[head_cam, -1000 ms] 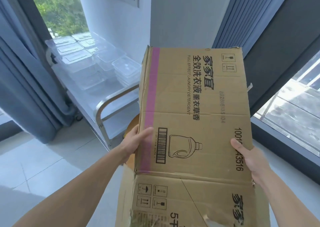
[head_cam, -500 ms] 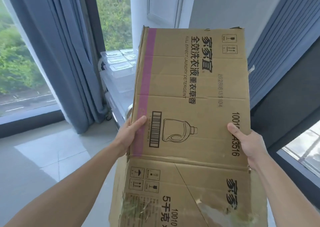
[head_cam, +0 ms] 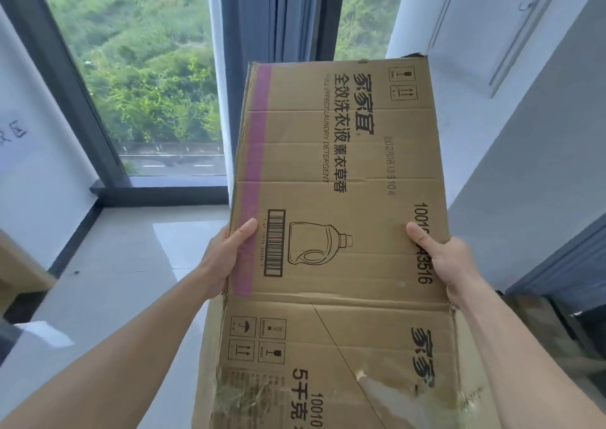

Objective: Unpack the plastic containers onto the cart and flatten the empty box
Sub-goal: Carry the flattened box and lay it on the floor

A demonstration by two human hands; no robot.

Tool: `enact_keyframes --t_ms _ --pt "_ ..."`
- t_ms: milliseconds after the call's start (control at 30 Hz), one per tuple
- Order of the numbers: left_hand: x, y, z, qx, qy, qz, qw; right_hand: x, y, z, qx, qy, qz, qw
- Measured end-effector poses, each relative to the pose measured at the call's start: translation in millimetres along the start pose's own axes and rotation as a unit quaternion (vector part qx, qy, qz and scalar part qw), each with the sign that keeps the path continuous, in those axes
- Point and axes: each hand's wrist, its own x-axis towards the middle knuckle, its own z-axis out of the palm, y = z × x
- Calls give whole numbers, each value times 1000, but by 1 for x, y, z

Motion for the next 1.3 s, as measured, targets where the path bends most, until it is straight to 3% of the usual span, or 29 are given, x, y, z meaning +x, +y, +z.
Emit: enact_keyframes --t_ms 500,833,1300 --pt "48 42 -245 -52 162 35 985 51 -69 282 -43 -133 -32 990" --pt "107 52 -324 -78 222 51 971 128 -85 407 -49 -225 -38 972" --pt "255 96 -407 -17 328 41 944 287 -100 583 -51 -323 3 945"
